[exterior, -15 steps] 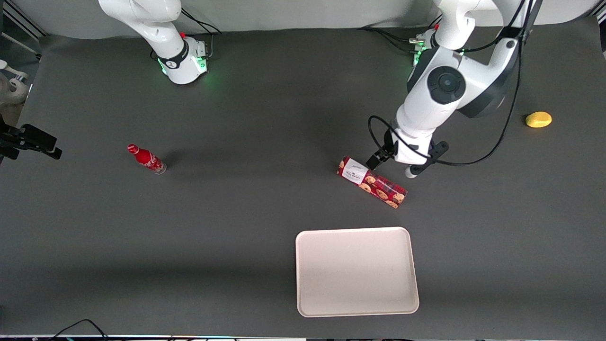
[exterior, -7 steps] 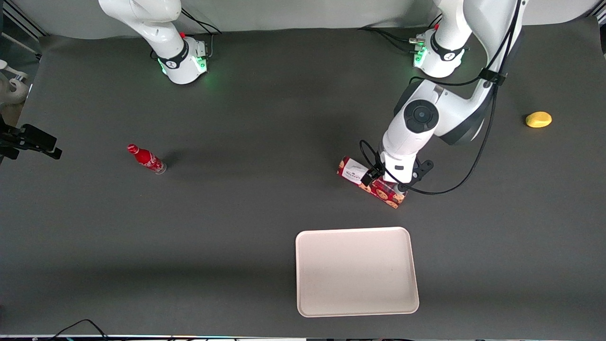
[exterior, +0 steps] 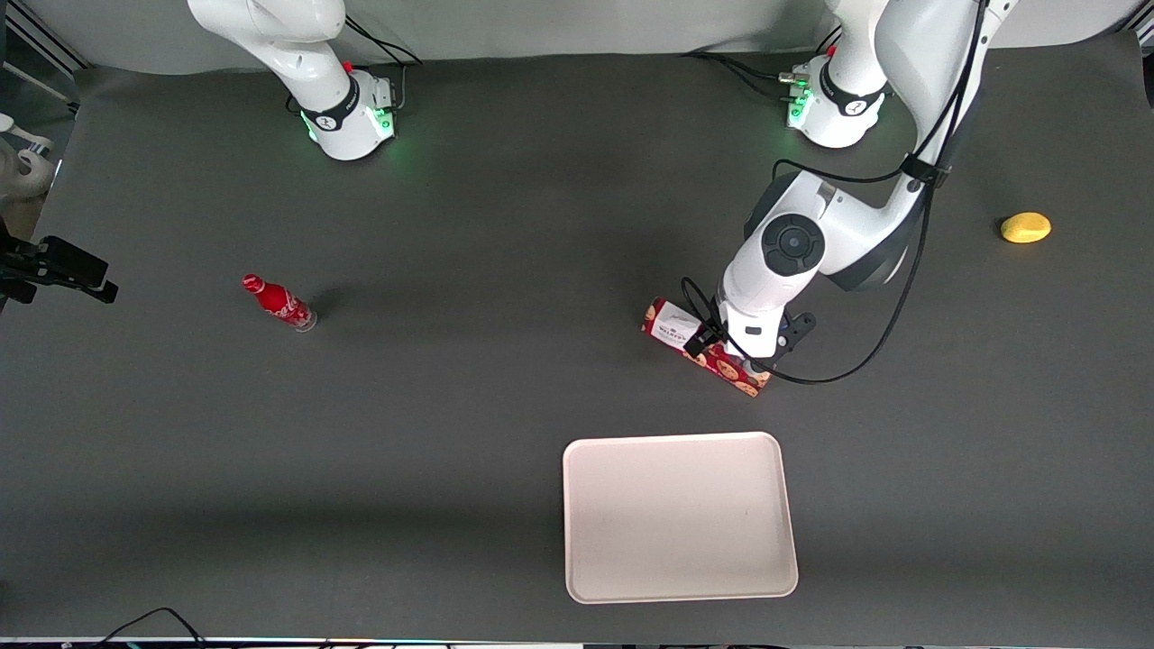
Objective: Place red cookie box on tray
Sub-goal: 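Lower the left gripper and close it on the cookie box's end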
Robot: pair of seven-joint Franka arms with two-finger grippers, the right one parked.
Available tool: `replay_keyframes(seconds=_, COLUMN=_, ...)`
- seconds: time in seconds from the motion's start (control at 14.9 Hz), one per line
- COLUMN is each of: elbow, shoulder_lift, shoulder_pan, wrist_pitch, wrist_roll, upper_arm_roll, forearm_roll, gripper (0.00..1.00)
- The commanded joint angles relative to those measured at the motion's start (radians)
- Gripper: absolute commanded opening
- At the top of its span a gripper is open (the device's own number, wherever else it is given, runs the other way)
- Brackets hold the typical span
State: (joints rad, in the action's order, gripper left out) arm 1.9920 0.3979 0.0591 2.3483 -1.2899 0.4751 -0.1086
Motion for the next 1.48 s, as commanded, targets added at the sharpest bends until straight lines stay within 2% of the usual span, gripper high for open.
replay_keyframes(seconds=0.0, elbow=-0.015, shoulder_lift=0.076, shoulder_pan=0.007, wrist_pitch=0.068, wrist_roll=-0.032, upper_arm_roll=-0.003, forearm_roll=-0.057, gripper=1.0)
replay_keyframes(seconds=0.2, elbow=-0.013, shoulder_lift=0.091, shoulder_pan=0.007, wrist_pitch=0.068, wrist_roll=-0.057, upper_arm_roll=-0.009, forearm_roll=-0.121, gripper=1.0)
replay_keyframes(seconds=0.47, elbow=-0.013, shoulder_lift=0.118, shoulder_pan=0.007, wrist_pitch=0.075, wrist_roll=-0.071, upper_arm_roll=-0.009, forearm_roll=-0.125, gripper=1.0)
replay_keyframes(seconds=0.54, elbow=-0.013, shoulder_lift=0.118, shoulder_pan=0.007, wrist_pitch=0.075, wrist_roll=-0.075, upper_arm_roll=-0.009, forearm_roll=-0.125, gripper=0.97)
replay_keyframes(seconds=0.6, elbow=-0.013, shoulder_lift=0.121, shoulder_pan=0.007, wrist_pitch=0.077, wrist_roll=-0.075, upper_arm_roll=-0.009, forearm_roll=-0.125, gripper=0.79)
replay_keyframes(seconds=0.74, elbow=-0.012, shoulder_lift=0.145, shoulder_pan=0.011, wrist_pitch=0.129, wrist_roll=-0.075, upper_arm_roll=-0.009, forearm_roll=-0.126, gripper=0.29)
replay_keyframes(seconds=0.87, elbow=-0.013, shoulder_lift=0.16, shoulder_pan=0.019, wrist_pitch=0.143, wrist_roll=-0.077, upper_arm_roll=-0.009, forearm_roll=-0.126, gripper=0.01)
replay_keyframes(seconds=1.07, elbow=-0.013, shoulder_lift=0.16, shoulder_pan=0.024, wrist_pitch=0.138, wrist_roll=-0.074, upper_arm_roll=-0.009, forearm_roll=-0.138, gripper=0.0)
replay_keyframes(seconds=1.21, elbow=-0.015, shoulder_lift=0.168, shoulder_pan=0.034, wrist_pitch=0.137, wrist_roll=-0.075, upper_arm_roll=-0.007, forearm_roll=-0.209, gripper=0.0)
replay_keyframes(seconds=1.41, elbow=-0.071, shoulder_lift=0.154, shoulder_pan=0.034, wrist_pitch=0.044, wrist_roll=-0.065, upper_arm_roll=0.01, forearm_roll=-0.217, gripper=0.0)
